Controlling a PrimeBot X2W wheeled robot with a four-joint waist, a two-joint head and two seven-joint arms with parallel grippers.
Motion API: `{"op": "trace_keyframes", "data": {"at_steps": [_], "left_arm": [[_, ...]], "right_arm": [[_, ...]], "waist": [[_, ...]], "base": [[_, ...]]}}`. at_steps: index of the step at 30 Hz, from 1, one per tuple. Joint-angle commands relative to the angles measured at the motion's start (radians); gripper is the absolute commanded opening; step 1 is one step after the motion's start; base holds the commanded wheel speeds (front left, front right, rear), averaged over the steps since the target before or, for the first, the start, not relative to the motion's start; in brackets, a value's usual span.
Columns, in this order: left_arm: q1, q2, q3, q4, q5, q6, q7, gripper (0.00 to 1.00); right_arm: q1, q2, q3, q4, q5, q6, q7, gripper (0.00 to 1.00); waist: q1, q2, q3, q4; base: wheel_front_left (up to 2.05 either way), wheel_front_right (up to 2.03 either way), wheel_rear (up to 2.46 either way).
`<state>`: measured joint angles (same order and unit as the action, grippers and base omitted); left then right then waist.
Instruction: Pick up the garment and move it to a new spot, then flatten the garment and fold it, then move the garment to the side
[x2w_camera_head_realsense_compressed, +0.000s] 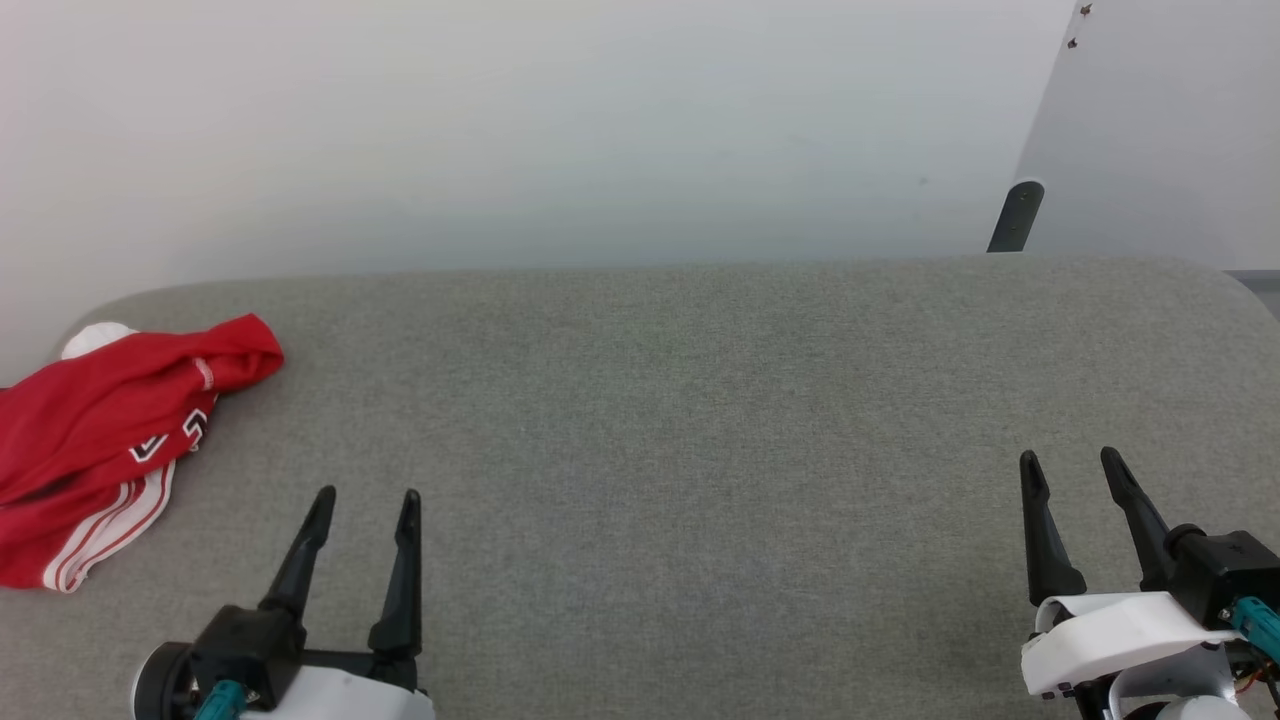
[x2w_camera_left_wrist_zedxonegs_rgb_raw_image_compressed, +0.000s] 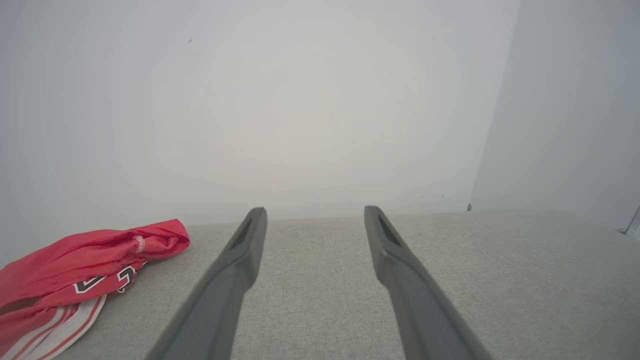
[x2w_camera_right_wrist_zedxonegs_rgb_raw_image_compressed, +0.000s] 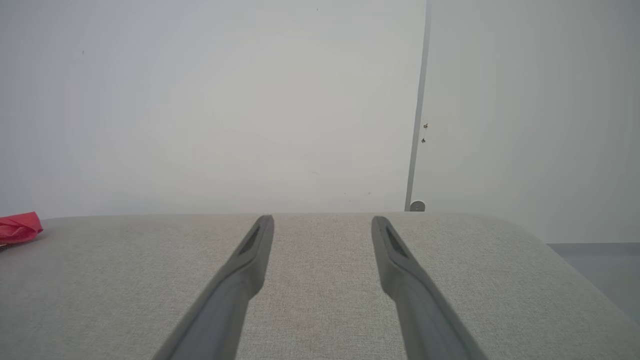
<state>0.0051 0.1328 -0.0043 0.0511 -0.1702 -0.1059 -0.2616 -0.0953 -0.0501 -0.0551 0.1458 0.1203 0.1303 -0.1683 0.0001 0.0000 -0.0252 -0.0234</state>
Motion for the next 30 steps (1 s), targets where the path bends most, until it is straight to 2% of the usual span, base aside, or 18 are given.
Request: {"op": "trace_keyframes", "data": {"at_steps": [1, 13, 30], "left_arm": [[0.007, -0.002, 0.004, 0.004, -0.005, -0.004, -0.003, 1.00], [0.001, -0.016, 0.029, 0.028, -0.026, -0.008, -0.003, 1.00], [0.017, 0.004, 0.101, 0.080, -0.043, 0.019, -0.003, 1.00]], "right_arm": [[-0.001, 0.000, -0.001, -0.005, -0.006, 0.001, -0.002, 1.00], [0.019, 0.000, -0.003, -0.011, -0.007, 0.001, 0.006, 1.00], [0.028, 0.000, 0.079, 0.018, 0.024, 0.001, 0.008, 1.00]], "waist": [[-0.0001, 0.0000, -0.001, -0.001], [-0.0001, 0.0000, -0.014, 0.030], [-0.0001, 0.0000, -0.073, 0.257]], "base": [[0.00, 0.00, 0.00], [0.00, 0.00, 0.00], [0.00, 0.00, 0.00]]}}
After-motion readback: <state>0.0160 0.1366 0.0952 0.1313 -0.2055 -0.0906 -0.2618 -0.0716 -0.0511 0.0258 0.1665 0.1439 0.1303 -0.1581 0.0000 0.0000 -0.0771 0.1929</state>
